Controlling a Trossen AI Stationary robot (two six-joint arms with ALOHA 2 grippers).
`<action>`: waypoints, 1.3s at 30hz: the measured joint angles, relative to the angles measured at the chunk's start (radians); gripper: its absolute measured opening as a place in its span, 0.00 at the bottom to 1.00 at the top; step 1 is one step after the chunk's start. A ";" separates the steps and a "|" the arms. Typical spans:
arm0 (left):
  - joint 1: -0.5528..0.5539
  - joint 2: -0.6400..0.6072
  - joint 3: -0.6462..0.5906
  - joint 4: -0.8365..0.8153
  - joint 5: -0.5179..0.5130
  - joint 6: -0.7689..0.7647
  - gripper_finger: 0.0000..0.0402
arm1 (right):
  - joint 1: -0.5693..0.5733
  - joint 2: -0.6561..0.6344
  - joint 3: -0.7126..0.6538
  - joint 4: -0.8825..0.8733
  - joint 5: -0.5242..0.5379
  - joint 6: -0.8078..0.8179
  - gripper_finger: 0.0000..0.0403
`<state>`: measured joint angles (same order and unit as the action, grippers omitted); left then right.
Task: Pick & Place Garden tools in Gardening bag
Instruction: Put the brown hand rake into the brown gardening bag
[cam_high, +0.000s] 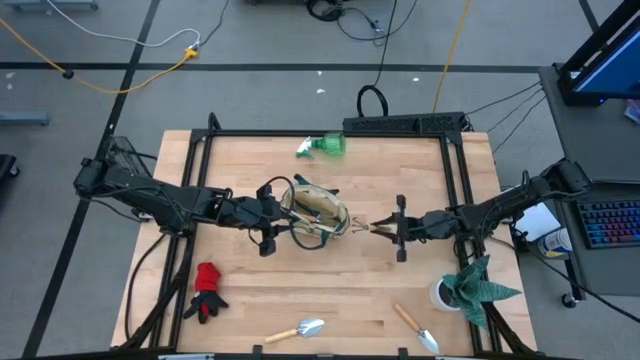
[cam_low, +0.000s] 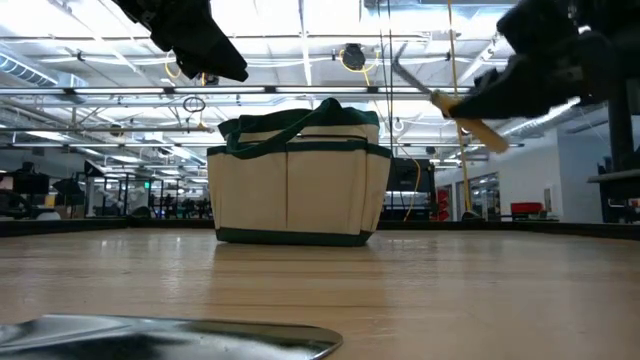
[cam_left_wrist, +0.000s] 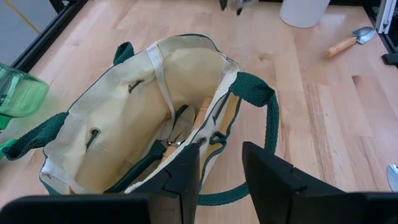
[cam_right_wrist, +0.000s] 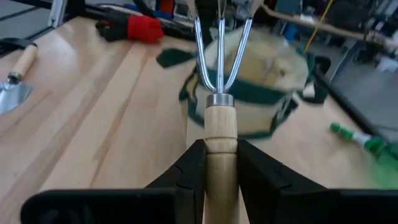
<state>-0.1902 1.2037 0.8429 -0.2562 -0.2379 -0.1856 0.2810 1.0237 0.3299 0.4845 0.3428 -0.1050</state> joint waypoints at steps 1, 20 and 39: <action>0.000 0.000 0.000 0.000 0.000 0.000 0.32 | 0.000 0.000 0.012 -0.002 0.000 -0.015 0.16; 0.067 0.000 0.000 0.106 -0.052 0.005 0.32 | 0.000 0.283 0.288 0.013 0.058 -0.553 0.16; 0.249 0.000 0.000 0.290 0.380 0.058 0.32 | -0.049 0.546 0.530 0.013 0.447 -1.037 0.16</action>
<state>0.0586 1.2037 0.8429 0.0334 0.1419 -0.1273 0.2324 1.5698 0.8602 0.4975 0.7902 -1.1421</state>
